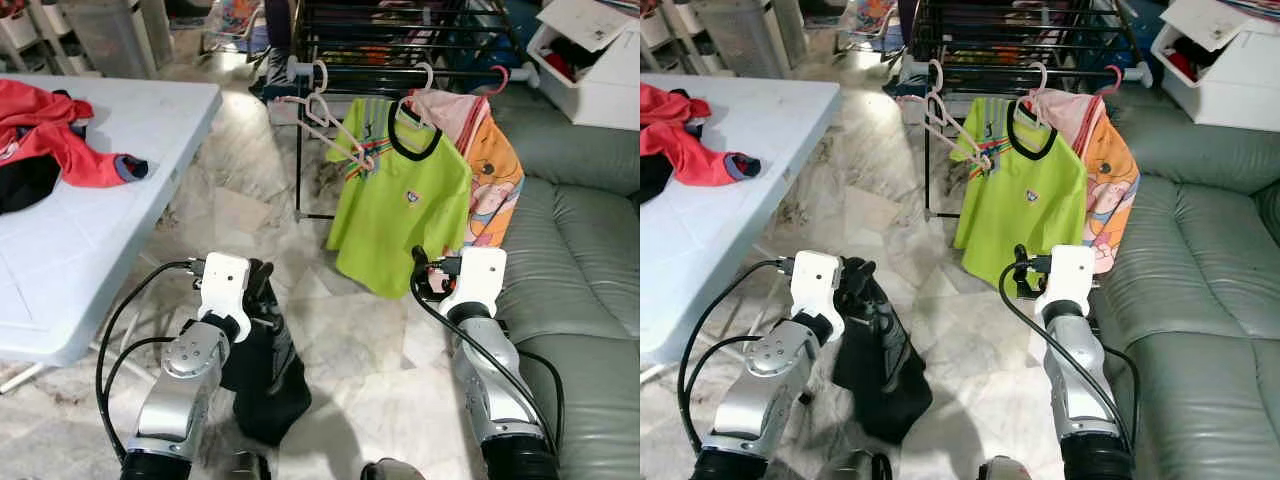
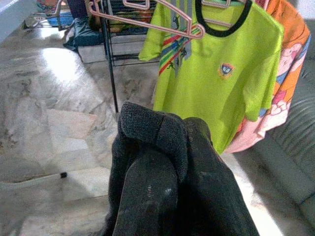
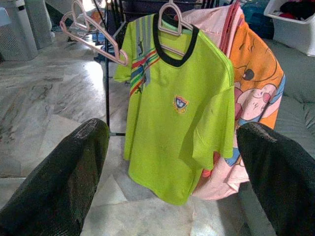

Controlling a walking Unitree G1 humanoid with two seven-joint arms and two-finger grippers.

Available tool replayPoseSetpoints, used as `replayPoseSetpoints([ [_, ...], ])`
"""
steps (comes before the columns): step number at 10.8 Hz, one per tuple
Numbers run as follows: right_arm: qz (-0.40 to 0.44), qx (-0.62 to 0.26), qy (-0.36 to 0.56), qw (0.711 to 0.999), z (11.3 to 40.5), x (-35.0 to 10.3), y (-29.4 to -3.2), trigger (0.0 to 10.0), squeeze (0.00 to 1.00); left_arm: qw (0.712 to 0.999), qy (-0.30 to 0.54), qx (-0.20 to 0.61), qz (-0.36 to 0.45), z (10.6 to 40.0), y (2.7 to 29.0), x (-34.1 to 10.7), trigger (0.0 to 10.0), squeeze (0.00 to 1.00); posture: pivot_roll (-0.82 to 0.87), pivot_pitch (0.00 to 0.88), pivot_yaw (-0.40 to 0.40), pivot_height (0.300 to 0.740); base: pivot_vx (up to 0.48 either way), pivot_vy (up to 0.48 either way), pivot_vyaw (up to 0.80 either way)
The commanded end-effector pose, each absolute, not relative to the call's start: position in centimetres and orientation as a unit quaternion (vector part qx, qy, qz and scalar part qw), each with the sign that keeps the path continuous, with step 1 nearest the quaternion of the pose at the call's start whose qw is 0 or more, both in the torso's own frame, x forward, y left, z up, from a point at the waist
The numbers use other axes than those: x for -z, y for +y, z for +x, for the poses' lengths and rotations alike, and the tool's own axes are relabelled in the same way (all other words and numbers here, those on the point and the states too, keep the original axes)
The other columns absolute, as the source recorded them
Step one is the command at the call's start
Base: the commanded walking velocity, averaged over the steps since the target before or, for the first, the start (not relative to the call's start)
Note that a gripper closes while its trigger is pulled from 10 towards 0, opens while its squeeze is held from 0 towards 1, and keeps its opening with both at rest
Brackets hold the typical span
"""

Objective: Hang hanger

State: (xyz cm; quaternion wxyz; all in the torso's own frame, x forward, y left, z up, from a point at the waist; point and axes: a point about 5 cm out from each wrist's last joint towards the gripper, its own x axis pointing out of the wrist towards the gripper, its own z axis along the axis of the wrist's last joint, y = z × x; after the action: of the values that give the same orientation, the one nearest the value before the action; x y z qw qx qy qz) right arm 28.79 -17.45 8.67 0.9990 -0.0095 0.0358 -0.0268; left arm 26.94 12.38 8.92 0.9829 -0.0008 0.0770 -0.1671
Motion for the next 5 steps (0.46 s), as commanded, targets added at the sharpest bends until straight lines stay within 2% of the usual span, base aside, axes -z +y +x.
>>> replayPoseSetpoints([
  [1, -0.01, 0.029, 0.036, 0.999, 29.0, -8.82, -17.59, 10.0, 0.0, 0.984, 0.044, 0.174, -0.004, 27.34, 12.11, -10.22, 10.0, 0.0, -0.01, 0.041, -0.006, 0.74, 0.0, 0.0, 0.0],
  [4, -0.008, 0.031, 0.036, 0.999, 29.01, -8.81, -17.66, 10.0, 0.0, 0.982, 0.044, 0.183, -0.007, 27.38, 11.76, -10.31, 10.0, 0.0, -0.01, 0.041, -0.004, 0.74, 0.0, 0.381, 0.0],
  [5, -0.009, 0.031, 0.036, 0.999, 29.0, -8.78, -17.63, 10.0, 0.0, 0.981, 0.044, 0.189, -0.009, 27.34, 11.52, -10.31, 10.0, 0.0, -0.01, 0.041, -0.004, 0.74, 0.247, 0.412, 0.0],
])
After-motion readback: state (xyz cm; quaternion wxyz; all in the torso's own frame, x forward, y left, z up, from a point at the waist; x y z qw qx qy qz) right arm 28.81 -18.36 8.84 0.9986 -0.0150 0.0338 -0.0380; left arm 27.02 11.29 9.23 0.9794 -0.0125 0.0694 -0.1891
